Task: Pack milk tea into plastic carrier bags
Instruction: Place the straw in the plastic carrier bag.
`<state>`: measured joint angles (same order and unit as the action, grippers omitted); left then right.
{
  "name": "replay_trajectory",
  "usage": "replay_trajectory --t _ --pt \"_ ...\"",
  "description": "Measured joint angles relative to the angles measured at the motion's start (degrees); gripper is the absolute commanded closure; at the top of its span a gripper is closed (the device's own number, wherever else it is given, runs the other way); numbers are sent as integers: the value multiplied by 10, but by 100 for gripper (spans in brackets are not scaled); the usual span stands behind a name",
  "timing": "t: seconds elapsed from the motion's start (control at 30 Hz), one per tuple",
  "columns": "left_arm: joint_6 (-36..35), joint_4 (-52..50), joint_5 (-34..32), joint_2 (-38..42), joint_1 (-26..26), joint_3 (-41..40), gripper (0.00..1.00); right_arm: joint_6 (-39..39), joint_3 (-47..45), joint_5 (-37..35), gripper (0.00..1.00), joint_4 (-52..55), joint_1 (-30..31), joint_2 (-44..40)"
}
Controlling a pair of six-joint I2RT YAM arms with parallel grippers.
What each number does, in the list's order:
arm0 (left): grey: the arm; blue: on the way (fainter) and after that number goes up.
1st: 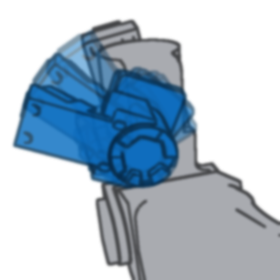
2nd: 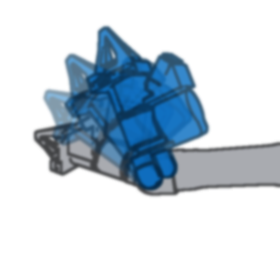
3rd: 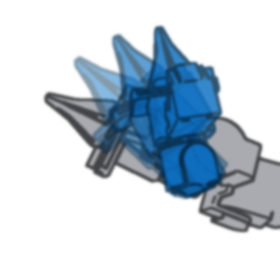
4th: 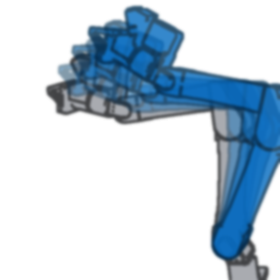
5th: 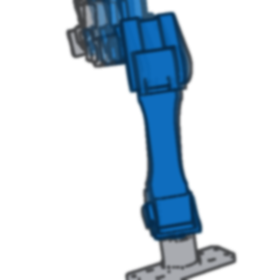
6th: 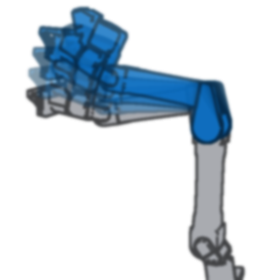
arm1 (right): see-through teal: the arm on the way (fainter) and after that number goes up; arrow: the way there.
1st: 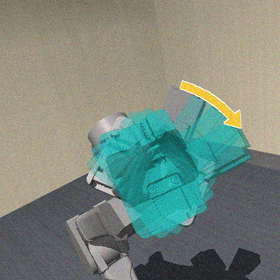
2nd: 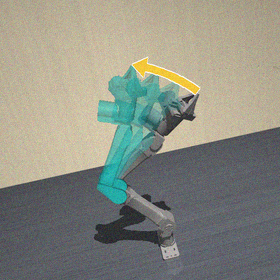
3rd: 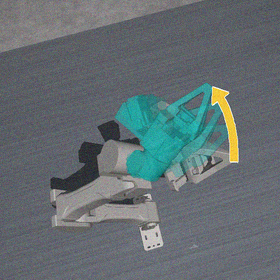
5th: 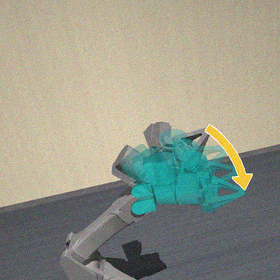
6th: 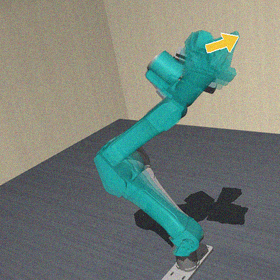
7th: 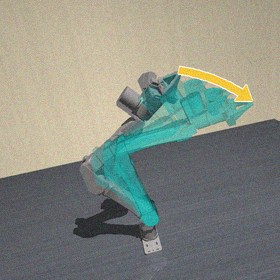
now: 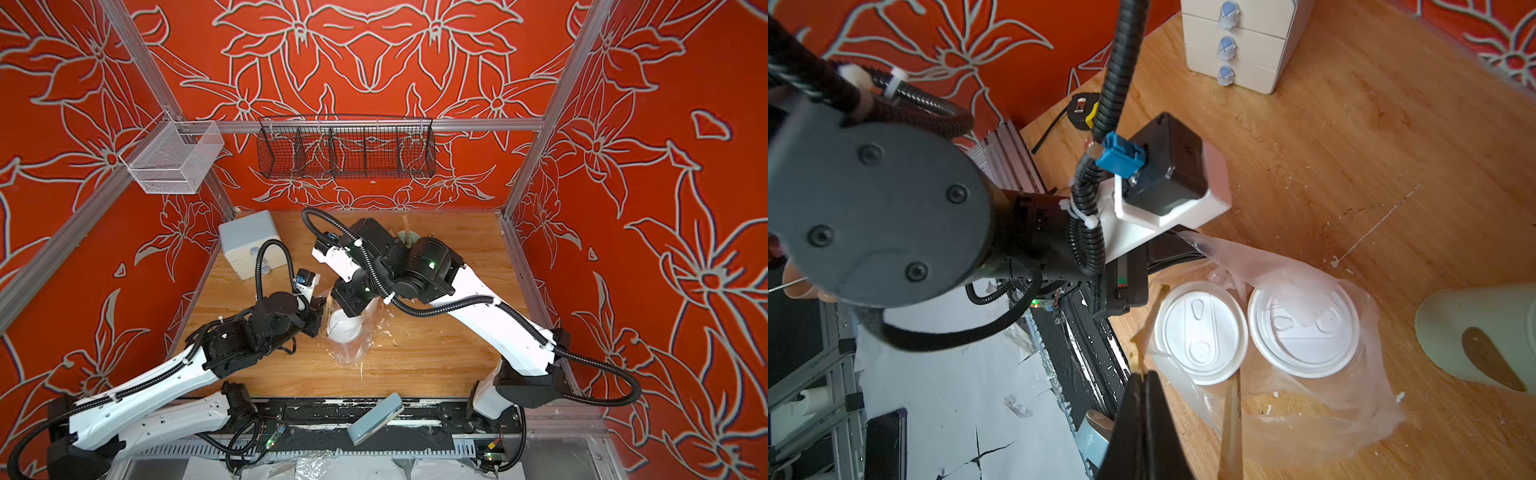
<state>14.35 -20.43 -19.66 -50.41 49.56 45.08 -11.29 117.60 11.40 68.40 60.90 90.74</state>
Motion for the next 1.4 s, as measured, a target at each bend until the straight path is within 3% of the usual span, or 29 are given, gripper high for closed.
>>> replay_trajectory --t 0.37,0.67,1.4 --pt "0 0 0 0 0 0 100 1 -17 39 100 -11 4 31" --pt "0 0 0 0 0 0 100 -17 -95 65 100 -51 4 33" --pt "7 -32 -7 0 -1 -8 100 -32 -137 59 100 -88 4 37"
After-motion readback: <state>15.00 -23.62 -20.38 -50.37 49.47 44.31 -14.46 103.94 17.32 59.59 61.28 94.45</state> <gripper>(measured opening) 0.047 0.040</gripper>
